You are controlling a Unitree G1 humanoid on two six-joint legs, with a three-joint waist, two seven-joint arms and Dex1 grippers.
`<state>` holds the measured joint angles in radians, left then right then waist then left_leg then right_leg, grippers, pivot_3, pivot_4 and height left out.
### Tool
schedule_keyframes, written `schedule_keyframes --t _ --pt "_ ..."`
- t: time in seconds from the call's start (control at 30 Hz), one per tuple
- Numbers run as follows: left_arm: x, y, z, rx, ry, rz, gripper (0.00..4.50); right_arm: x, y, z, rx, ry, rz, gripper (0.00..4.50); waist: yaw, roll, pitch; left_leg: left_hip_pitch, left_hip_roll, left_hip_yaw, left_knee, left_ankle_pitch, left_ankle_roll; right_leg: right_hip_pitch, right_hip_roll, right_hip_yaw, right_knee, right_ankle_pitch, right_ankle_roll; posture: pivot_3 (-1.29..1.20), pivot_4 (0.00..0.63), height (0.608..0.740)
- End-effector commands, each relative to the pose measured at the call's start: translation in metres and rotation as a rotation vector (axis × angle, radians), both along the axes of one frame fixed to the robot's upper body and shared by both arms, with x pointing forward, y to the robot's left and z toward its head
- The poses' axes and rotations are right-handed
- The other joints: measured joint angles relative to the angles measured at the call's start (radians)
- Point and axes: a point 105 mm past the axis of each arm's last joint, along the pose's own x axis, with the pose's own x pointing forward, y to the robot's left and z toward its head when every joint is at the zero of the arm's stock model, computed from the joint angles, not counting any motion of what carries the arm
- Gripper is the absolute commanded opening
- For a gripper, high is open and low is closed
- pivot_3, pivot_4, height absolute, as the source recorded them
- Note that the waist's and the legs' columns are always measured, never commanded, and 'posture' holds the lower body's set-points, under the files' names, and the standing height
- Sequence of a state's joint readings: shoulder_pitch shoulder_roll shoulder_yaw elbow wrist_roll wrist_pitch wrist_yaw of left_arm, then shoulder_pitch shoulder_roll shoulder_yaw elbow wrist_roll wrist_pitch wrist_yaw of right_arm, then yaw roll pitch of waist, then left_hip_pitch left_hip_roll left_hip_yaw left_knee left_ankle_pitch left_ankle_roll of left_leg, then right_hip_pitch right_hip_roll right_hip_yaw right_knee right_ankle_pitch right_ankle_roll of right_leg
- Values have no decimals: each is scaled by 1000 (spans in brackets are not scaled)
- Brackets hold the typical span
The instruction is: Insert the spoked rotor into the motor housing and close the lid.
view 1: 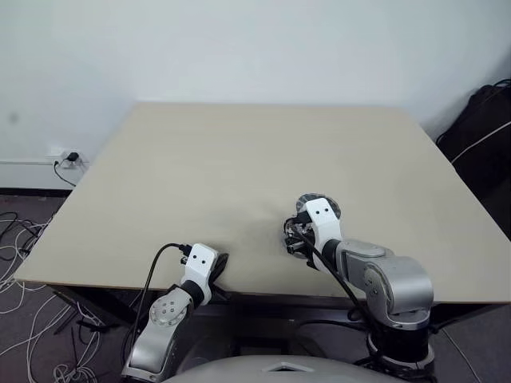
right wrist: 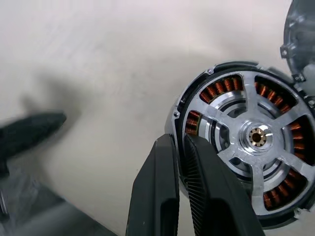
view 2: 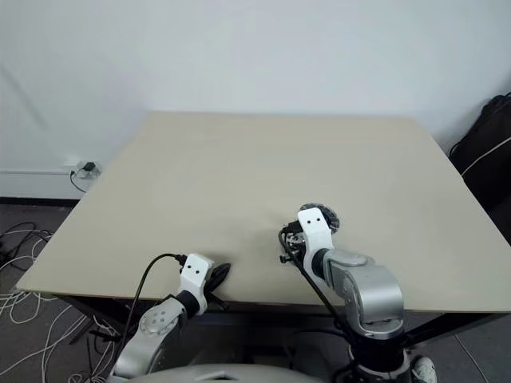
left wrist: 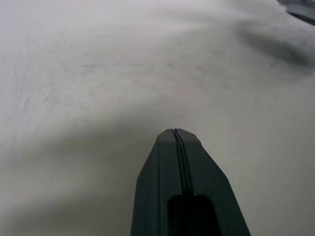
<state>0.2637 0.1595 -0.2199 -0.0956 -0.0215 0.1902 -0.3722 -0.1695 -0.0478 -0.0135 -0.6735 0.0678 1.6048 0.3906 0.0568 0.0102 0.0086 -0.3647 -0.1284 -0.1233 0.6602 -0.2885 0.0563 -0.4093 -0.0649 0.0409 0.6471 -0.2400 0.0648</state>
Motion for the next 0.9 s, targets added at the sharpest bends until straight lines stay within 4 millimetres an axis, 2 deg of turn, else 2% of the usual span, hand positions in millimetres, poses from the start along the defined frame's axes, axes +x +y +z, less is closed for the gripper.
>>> schedule_keyframes --t 0.03,0.17,0.43,0.73,0.9 --pt "4 -5 9 -25 -40 -13 0 5 2 16 74 -57 -83 4 -9 2 0 0 0 0 0 0 0 0 0 0 0 0 0 0 0 740" --pt "4 -6 8 -29 -37 -16 0 10 11 17 159 -34 -162 4 -18 6 -1 0 -1 1 0 0 0 0 0 0 1 0 0 0 0 740" --pt "5 -5 6 -29 -36 -11 0 18 24 6 200 62 -260 4 -29 10 0 1 0 1 0 1 -1 -1 0 1 3 0 0 0 0 740" --pt "5 -2 4 -24 -39 -8 0 19 60 9 261 113 -181 4 -41 11 1 3 0 1 0 1 -2 -3 0 2 11 -2 -3 0 0 740" --pt "6 -1 3 -21 -38 -9 0 19 71 8 267 137 -134 4 -45 11 1 3 -1 2 0 2 -2 -3 0 3 12 -2 -3 0 0 740"
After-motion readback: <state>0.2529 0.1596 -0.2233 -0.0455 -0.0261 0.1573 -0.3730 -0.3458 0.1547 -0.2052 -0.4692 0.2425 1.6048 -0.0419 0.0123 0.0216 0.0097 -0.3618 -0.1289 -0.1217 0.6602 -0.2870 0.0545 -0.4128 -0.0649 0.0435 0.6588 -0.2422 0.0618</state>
